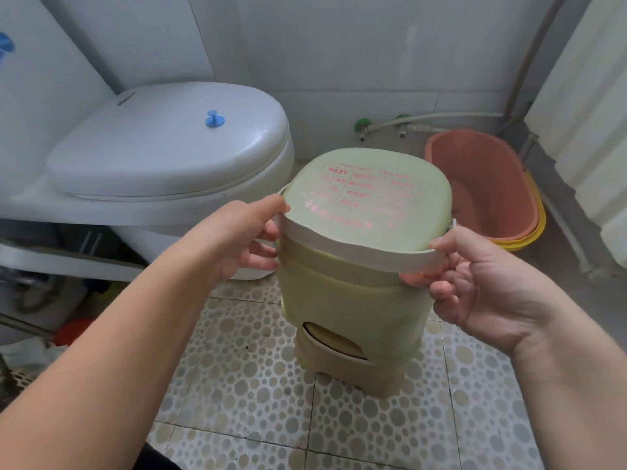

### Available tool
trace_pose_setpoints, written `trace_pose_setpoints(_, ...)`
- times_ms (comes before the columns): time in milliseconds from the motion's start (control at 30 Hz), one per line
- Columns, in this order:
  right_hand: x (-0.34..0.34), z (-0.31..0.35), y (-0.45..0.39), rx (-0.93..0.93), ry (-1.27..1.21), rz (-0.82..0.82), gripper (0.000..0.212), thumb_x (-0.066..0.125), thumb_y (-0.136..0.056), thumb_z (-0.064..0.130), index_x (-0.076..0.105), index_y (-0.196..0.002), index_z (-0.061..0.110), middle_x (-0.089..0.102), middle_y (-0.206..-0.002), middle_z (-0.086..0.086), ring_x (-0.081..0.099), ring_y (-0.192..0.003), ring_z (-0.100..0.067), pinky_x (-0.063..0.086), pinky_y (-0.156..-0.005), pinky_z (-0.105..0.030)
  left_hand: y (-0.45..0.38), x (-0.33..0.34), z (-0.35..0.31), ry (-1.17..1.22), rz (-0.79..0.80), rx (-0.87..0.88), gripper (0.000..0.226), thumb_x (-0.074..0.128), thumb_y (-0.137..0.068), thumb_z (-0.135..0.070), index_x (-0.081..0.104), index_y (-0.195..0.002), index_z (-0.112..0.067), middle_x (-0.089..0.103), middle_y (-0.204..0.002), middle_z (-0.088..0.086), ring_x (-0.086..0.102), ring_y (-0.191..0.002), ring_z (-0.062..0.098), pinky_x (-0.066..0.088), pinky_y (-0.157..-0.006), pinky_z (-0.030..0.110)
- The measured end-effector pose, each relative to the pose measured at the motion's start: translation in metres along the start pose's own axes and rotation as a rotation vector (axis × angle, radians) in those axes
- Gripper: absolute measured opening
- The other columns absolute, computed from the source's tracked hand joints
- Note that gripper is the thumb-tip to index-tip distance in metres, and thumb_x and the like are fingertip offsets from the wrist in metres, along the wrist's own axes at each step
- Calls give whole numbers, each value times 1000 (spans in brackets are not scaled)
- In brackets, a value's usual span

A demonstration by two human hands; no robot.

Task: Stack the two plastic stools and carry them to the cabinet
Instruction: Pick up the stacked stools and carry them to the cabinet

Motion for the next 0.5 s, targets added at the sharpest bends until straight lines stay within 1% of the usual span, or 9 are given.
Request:
trace_pose_setpoints(67, -1, -1, -1, 5, 17, -2, 34, 55, -94, 21, 58, -123, 3, 74, -66, -17, 44, -35, -6, 36, -34, -13, -1, 1, 1, -2, -12, 23, 28, 61, -93, -29, 59, -74, -9, 55, -80, 9, 64, -75, 31, 64, -72, 40)
trace_pose_setpoints(100, -2, -1, -1, 4, 41, -4, 33, 56, -93, 23, 58, -119, 3, 74, -66, -17, 44, -35, -7, 37, -35, -14, -2, 2, 1, 11, -15, 36, 27, 60, -93, -26, 58, -73, -9, 54, -75, 8, 62, -71, 30, 65, -74, 41)
trace_pose_setpoints(167, -5, 1, 0, -4, 122, -18, 29, 55, -94, 29, 59, -103, 2, 75, -66, -16, 48, -36, -9, 39, -36, -16, -3, 4, 2, 31, -15, 52, 26, 58, -94, -22, 57, -72, -7, 52, -70, 8, 59, -67, 29, 65, -76, 41)
trace_pose_setpoints(200, -6, 2, 1, -12, 166, -29, 30, 55, -95, 34, 58, -94, 4, 75, -66, -16, 50, -36, -10, 40, -37, -18, -2, 5, 2, 36, -6, 53, 26, 57, -94, -20, 57, -71, -7, 51, -69, 8, 58, -68, 30, 65, -75, 41)
trace_pose_setpoints(300, -14, 4, 0, -29, 236, -87, 48, 52, -97, 52, 56, -78, 8, 74, -66, -18, 56, -37, -15, 43, -39, -20, -2, 6, 5, 52, 26, 45, 28, 56, -93, -17, 55, -68, -6, 49, -69, 10, 57, -73, 31, 64, -76, 42)
trace_pose_setpoints(367, -22, 3, -3, -41, 246, -181, 58, 49, -96, 62, 56, -73, 9, 73, -63, -18, 56, -39, -18, 43, -41, -21, -2, 6, 8, 66, 36, 38, 34, 56, -93, -16, 52, -61, -7, 48, -69, 11, 56, -78, 32, 64, -77, 43)
trace_pose_setpoints(400, -26, 1, -6, -55, 251, -244, 60, 48, -97, 63, 57, -72, 8, 71, -59, -16, 56, -41, -19, 42, -43, -22, -3, 5, 10, 77, 37, 36, 37, 56, -92, -16, 51, -57, -7, 48, -69, 11, 55, -80, 33, 64, -78, 43)
trace_pose_setpoints(467, -33, -4, -12, -77, 263, -367, 58, 48, -99, 59, 58, -75, 7, 66, -58, -13, 54, -46, -22, 43, -48, -24, -3, 3, 12, 95, 34, 33, 40, 57, -91, -16, 50, -52, -9, 47, -67, 11, 54, -83, 34, 63, -80, 45)
trace_pose_setpoints(500, -35, -8, -17, -88, 266, -407, 54, 49, -99, 56, 59, -79, 7, 63, -62, -11, 55, -51, -22, 45, -51, -26, -3, 3, 13, 101, 33, 30, 40, 57, -90, -16, 49, -51, -9, 47, -65, 11, 54, -83, 34, 63, -80, 45)
Point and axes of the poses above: each hand's wrist, its own y-axis away from the middle knuckle, its own x-axis out of the palm, z = x × y, the point moved 3 cm from there along -y, towards the middle knuckle
